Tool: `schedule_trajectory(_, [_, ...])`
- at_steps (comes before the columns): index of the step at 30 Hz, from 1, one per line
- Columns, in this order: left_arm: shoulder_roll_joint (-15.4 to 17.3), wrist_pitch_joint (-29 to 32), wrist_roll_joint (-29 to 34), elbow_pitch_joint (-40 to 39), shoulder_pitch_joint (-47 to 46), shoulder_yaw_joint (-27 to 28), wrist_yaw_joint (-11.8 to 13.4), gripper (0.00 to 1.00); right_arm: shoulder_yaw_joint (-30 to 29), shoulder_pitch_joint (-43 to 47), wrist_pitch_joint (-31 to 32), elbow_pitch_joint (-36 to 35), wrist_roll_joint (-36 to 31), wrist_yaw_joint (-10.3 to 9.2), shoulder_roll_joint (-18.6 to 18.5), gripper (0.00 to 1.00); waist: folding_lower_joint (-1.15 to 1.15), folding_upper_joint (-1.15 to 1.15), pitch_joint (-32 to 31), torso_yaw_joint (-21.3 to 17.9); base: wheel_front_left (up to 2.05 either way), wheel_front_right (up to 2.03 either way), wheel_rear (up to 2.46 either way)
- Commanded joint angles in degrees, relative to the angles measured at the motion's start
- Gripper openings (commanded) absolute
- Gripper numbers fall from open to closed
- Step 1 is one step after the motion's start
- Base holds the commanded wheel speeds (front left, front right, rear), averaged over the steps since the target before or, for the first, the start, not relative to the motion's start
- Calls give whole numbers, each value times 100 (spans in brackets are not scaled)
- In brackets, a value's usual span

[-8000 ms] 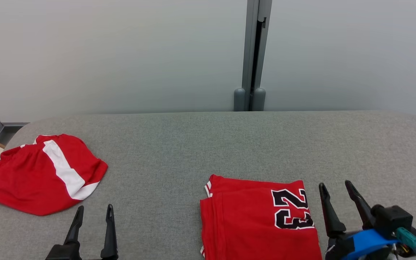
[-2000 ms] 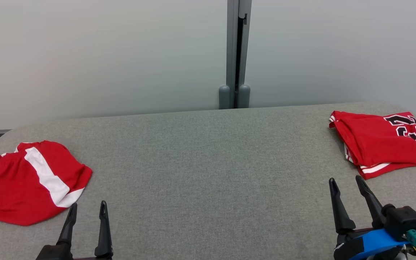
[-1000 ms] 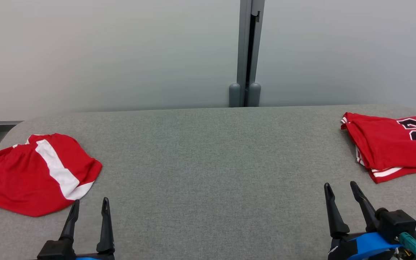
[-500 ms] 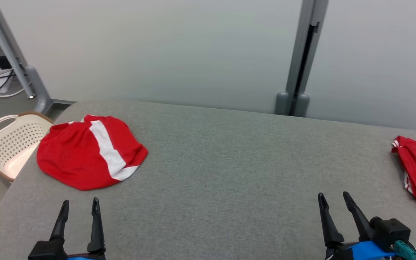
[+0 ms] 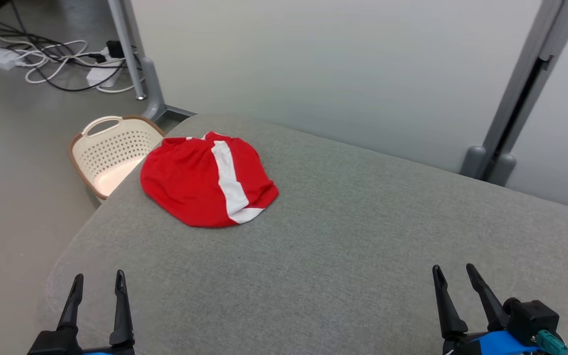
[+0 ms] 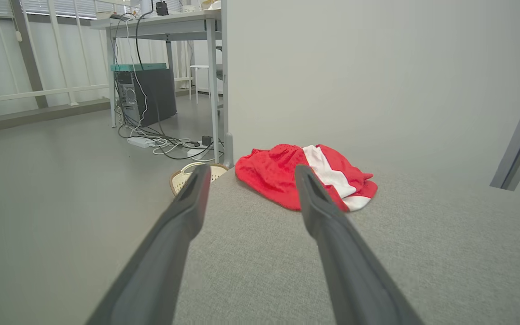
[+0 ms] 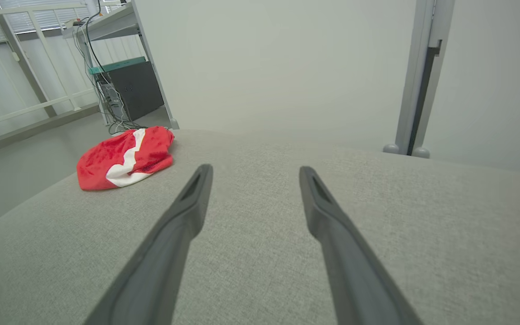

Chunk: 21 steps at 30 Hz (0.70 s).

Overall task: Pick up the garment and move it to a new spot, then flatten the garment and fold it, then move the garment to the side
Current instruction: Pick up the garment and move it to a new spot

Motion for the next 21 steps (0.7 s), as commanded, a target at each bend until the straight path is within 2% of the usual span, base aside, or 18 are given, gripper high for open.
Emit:
schedule_trajectory(1, [38,-24,-33,-23,17,22,20,100,15,39,-32,13,18,0,-2,100,0,0,103,165,0,0,0])
schedule_trajectory(5, [81,-24,-65,-16,45,70,31,100,69,0,-37,43,42,0,-2,100,0,0,111,378,0,0,0])
schedule_trajectory(9, [100,-24,-82,-78,120,107,58,100,130,-78,-40,73,30,0,-3,100,0,0,133,431,0,0,0])
schedule_trajectory(16, [104,-24,-83,-121,126,85,105,100,146,-84,-44,92,10,0,-3,100,0,0,103,404,0,0,0])
schedule_trajectory(21, [163,-23,-142,-81,-108,97,102,100,143,-46,-44,41,-27,0,-3,100,0,0,121,234,0,0,0])
